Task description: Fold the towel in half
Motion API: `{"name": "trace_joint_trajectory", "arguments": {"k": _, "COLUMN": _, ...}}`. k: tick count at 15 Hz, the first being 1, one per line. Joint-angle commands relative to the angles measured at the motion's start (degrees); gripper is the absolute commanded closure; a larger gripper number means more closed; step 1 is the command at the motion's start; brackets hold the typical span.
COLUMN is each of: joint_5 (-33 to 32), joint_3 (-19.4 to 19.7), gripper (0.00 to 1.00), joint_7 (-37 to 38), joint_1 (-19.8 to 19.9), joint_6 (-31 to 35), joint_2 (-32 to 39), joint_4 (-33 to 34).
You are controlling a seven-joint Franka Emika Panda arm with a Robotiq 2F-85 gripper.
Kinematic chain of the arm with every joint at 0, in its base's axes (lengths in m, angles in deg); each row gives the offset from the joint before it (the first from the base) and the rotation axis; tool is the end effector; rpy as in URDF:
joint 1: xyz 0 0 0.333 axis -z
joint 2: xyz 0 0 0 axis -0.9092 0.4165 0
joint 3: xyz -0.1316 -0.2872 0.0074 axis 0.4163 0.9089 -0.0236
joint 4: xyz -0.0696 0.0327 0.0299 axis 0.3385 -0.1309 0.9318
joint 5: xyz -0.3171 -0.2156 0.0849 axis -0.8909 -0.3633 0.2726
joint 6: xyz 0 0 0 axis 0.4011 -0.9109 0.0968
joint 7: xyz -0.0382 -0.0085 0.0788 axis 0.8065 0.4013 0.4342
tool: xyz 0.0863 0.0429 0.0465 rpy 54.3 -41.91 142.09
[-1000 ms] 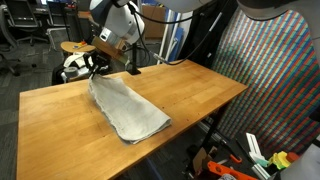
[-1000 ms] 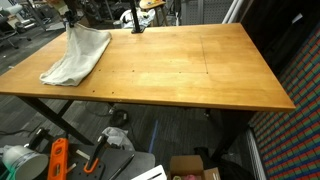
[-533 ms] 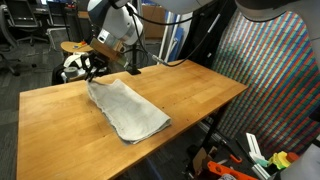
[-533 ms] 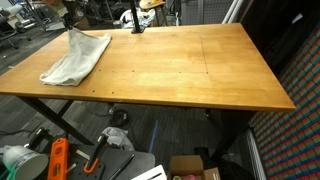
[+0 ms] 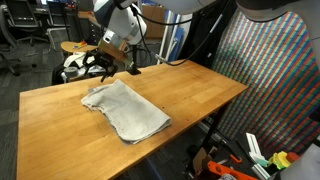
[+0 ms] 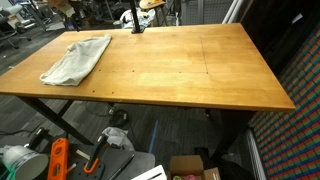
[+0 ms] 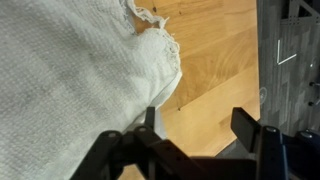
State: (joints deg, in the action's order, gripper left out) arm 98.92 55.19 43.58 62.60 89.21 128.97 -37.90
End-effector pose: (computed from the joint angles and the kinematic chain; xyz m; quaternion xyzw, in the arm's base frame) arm 0.7143 0.1846 0.3001 -0.9535 0.1087 -0.0102 0.2809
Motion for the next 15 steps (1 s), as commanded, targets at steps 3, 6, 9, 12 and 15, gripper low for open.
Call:
{"name": "trace_joint_trajectory", "arguments": {"k": 3, "joint_5": -5.5, "joint_3": 4.3, "gripper": 0.0, "joint_7": -0.7, "joint_1": -0.5, "joint_6": -2.9, "joint_2": 1.6, "joint_4": 1.8}}
{"name": "trace_joint_trajectory", "arguments": {"k": 6, "joint_5": -10.2, "joint_3": 7.1, "gripper": 0.0, "joint_7": 1.7, "joint_1": -2.6, "joint_6": 0.5, "joint_2": 2.4, "joint_4": 1.1}}
{"name": "trace_joint_trajectory", "arguments": {"k": 9, "joint_5": -16.5, "joint_3": 11.1, "gripper": 0.0, "joint_7": 8.5, "joint_1": -6.4, "joint_6": 1.9, "joint_2": 2.5, "joint_4": 0.9}}
{"name": "trace_joint_trajectory", "arguments": {"k": 12, "joint_5": -23.7, "joint_3": 15.9, "gripper": 0.0, "joint_7": 18.7, "joint_1": -11.0, "joint_6": 1.2, "joint_2": 3.0, "joint_4": 2.5}}
{"name": "trace_joint_trajectory", "arguments": {"k": 15, "joint_5": -29.5, "joint_3": 19.6, "gripper": 0.0, "joint_7": 27.7, "joint_1": -14.3, "joint_6": -5.1, "joint_2": 4.1, "joint_4": 5.8}}
